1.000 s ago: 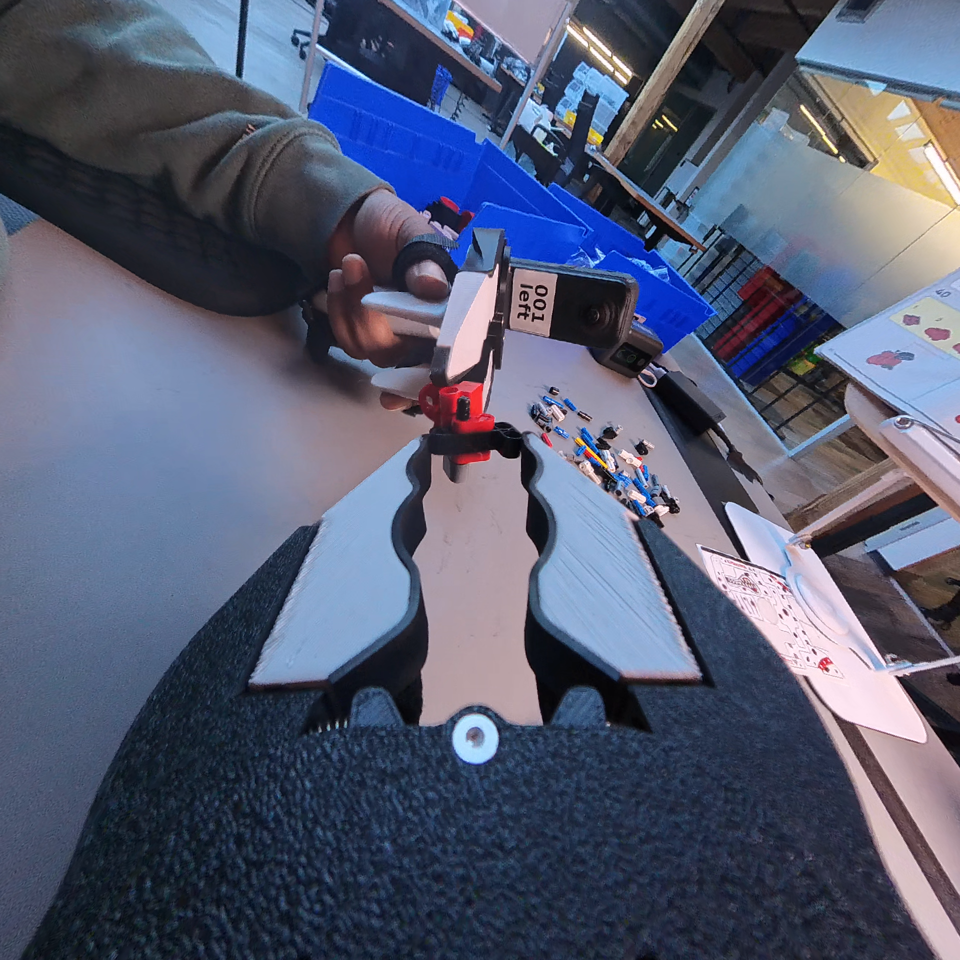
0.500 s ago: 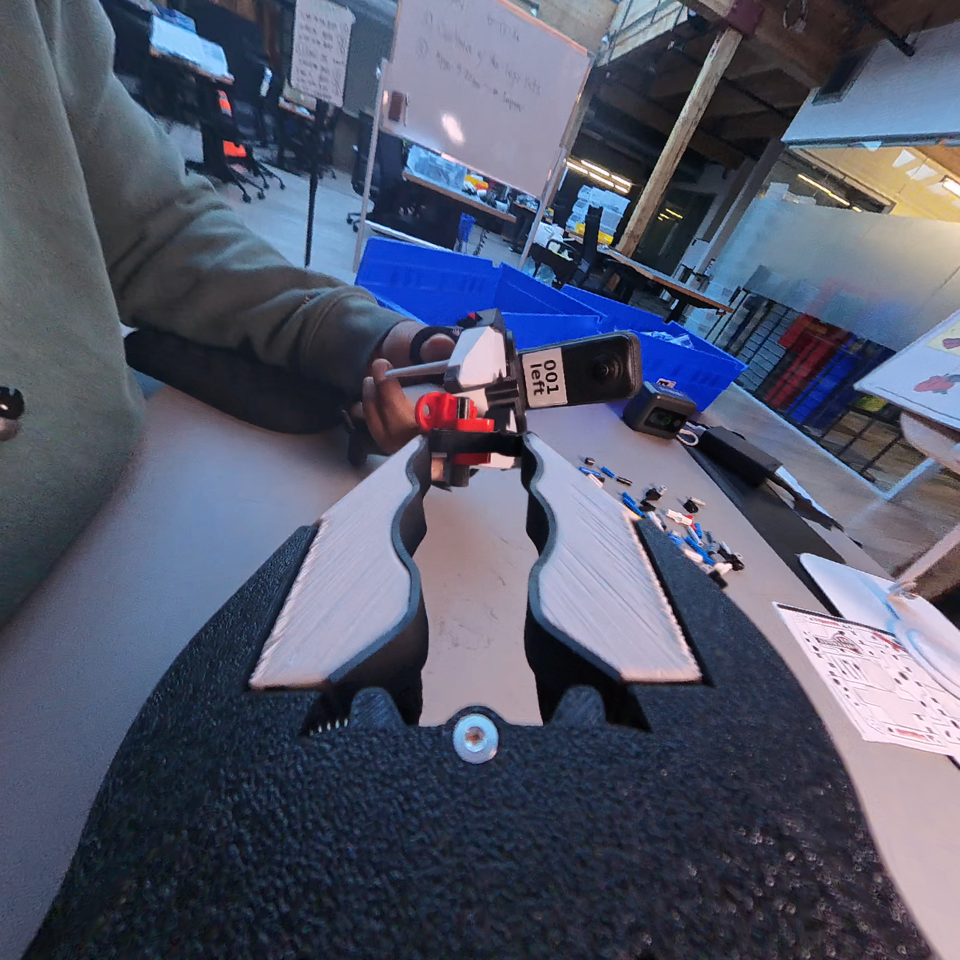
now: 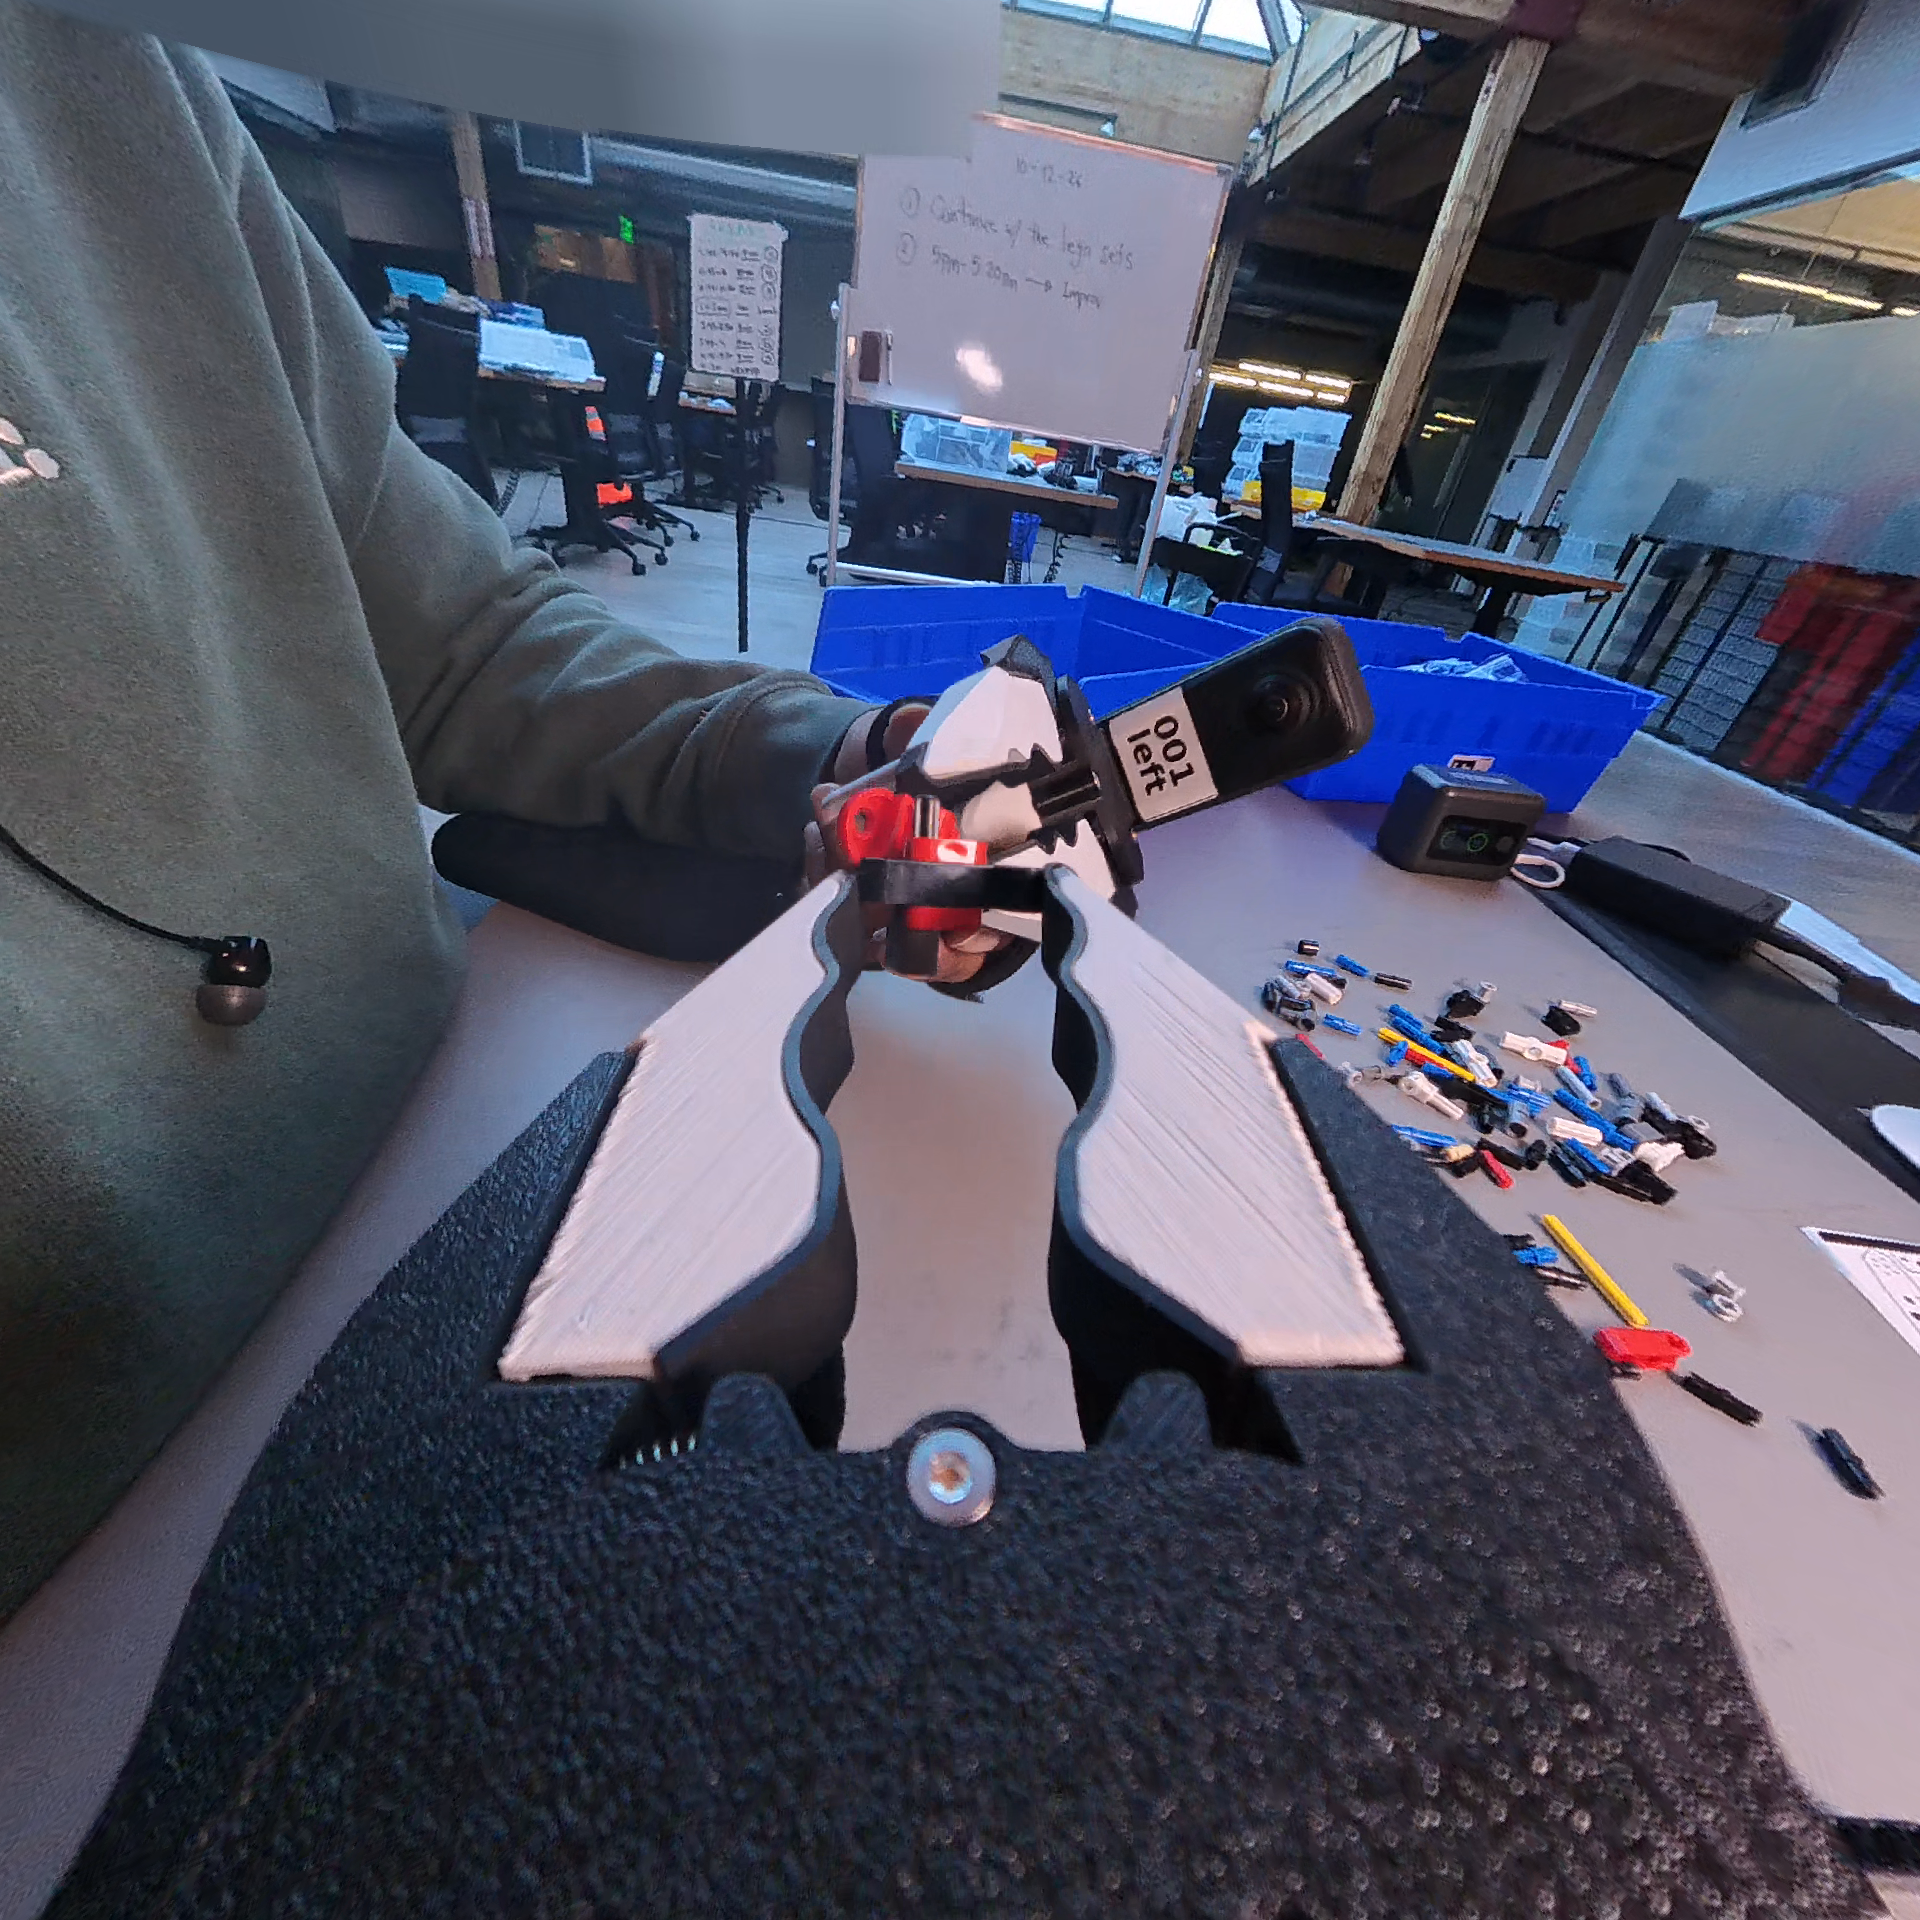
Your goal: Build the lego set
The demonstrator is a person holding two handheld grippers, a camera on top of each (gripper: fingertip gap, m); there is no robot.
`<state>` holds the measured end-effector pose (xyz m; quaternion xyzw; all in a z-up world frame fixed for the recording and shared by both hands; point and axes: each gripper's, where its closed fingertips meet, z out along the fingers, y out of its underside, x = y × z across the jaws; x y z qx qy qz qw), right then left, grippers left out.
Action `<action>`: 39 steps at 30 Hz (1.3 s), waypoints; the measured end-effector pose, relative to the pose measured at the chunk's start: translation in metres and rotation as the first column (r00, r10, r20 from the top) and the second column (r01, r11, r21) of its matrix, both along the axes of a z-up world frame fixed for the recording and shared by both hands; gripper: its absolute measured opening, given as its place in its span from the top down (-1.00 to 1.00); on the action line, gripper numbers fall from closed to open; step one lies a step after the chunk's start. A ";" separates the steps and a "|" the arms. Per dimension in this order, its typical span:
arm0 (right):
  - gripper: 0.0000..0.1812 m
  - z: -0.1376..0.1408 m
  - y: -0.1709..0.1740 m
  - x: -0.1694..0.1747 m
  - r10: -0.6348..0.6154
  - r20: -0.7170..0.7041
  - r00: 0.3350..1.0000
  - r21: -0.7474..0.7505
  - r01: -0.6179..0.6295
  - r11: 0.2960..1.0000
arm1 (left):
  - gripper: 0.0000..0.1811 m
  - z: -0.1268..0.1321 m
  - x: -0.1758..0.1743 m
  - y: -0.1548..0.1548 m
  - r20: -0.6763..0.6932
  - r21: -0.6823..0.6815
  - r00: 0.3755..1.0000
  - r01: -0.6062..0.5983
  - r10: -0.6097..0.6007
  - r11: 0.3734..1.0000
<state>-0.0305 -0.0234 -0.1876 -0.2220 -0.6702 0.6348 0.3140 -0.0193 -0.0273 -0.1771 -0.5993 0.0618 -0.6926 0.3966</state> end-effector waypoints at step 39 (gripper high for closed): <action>0.62 -0.021 0.012 -0.006 -0.061 -0.011 0.998 0.141 0.062 0.988 | 0.87 -0.039 -0.005 0.008 -0.551 0.253 0.797 -0.123 0.248 0.959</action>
